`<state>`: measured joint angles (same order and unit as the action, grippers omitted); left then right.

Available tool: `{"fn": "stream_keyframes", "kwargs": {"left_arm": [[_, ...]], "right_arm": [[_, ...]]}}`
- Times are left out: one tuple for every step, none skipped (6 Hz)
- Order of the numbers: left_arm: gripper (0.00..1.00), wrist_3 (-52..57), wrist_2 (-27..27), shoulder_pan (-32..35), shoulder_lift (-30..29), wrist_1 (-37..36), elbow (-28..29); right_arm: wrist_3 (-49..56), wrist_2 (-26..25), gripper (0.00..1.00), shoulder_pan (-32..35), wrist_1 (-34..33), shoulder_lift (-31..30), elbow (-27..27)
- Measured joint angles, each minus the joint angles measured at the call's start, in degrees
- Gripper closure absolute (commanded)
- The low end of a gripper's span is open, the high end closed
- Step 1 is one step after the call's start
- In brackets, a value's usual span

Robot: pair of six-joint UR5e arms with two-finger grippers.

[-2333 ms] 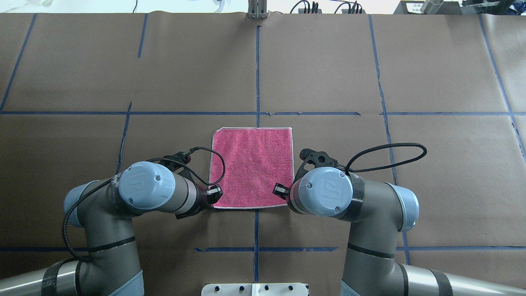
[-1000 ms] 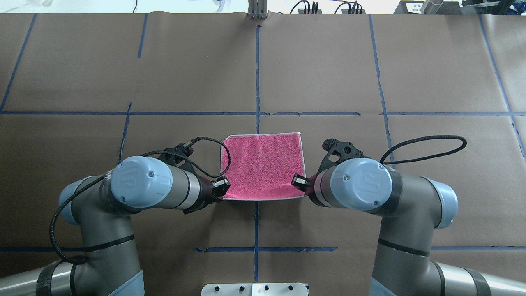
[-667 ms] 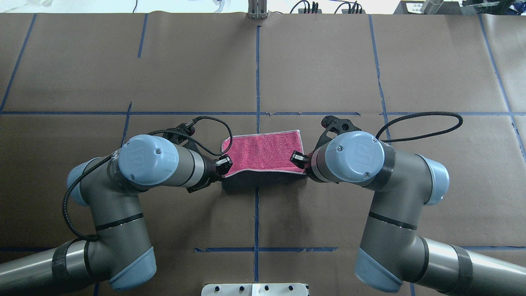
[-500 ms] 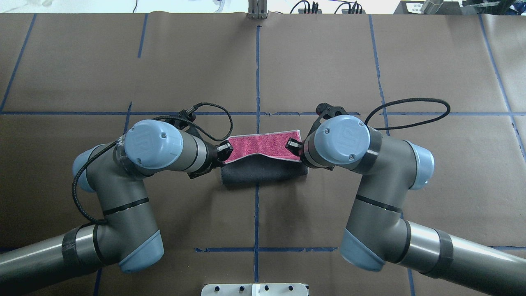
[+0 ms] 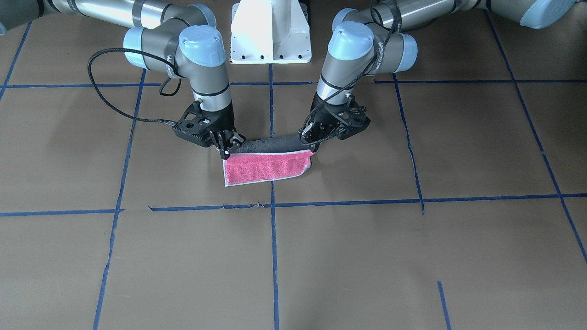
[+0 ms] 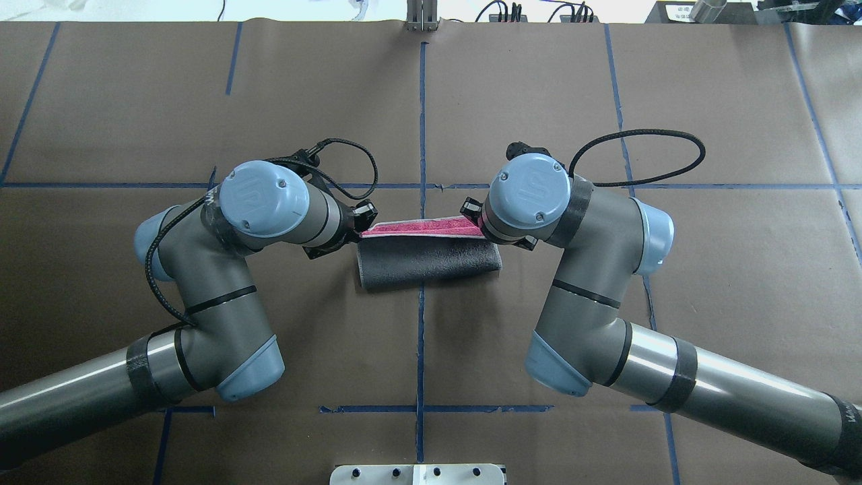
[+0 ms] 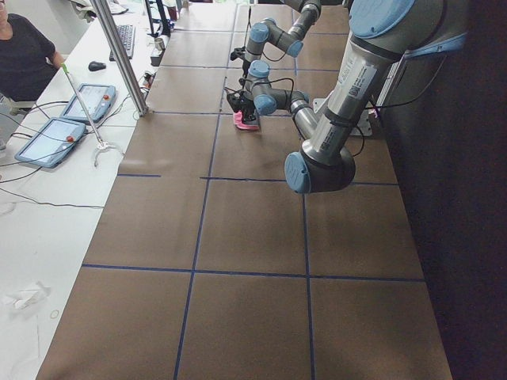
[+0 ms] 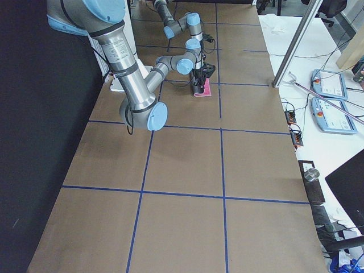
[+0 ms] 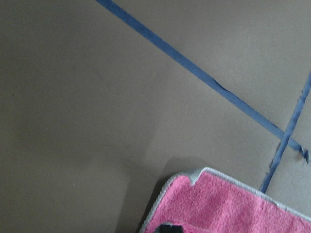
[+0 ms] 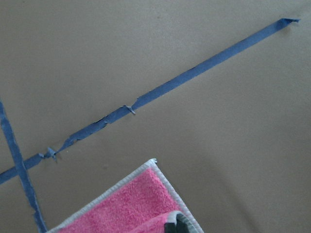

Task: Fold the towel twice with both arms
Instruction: 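Grasp the near towel corners with both grippers and fold them over toward the far edge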

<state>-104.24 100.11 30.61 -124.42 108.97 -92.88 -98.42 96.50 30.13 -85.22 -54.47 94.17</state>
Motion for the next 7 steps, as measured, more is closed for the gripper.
{"fn": "stream_keyframes", "kwargs": {"left_arm": [[0.98,0.2,0.0,0.4,-0.8,1.6,2.0],[0.92,0.3,-0.1,0.5,-1.8,2.5,3.6],[0.65,0.3,-0.1,0.6,-2.3,2.9,4.4],[0.29,0.3,-0.1,0.7,-2.5,3.0,4.8],[0.26,0.6,0.0,1.1,-2.6,3.0,5.0],[0.25,1.2,0.2,1.6,-2.4,3.1,4.6],[0.26,1.3,0.4,1.5,-2.1,3.0,3.5]], "right_arm": [[0.0,0.0,0.99,0.3,0.0,0.7,-1.2],[0.1,0.0,0.97,0.5,0.0,1.3,-2.1],[0.1,0.0,0.7,0.6,0.1,2.1,-2.9],[0.2,0.0,0.01,0.9,0.1,2.6,-3.6],[1.0,0.0,0.0,1.1,0.1,2.8,-4.2],[2.2,0.5,0.0,1.6,0.1,2.8,-4.4],[3.2,2.2,0.0,2.5,0.1,2.8,-3.8]]}}
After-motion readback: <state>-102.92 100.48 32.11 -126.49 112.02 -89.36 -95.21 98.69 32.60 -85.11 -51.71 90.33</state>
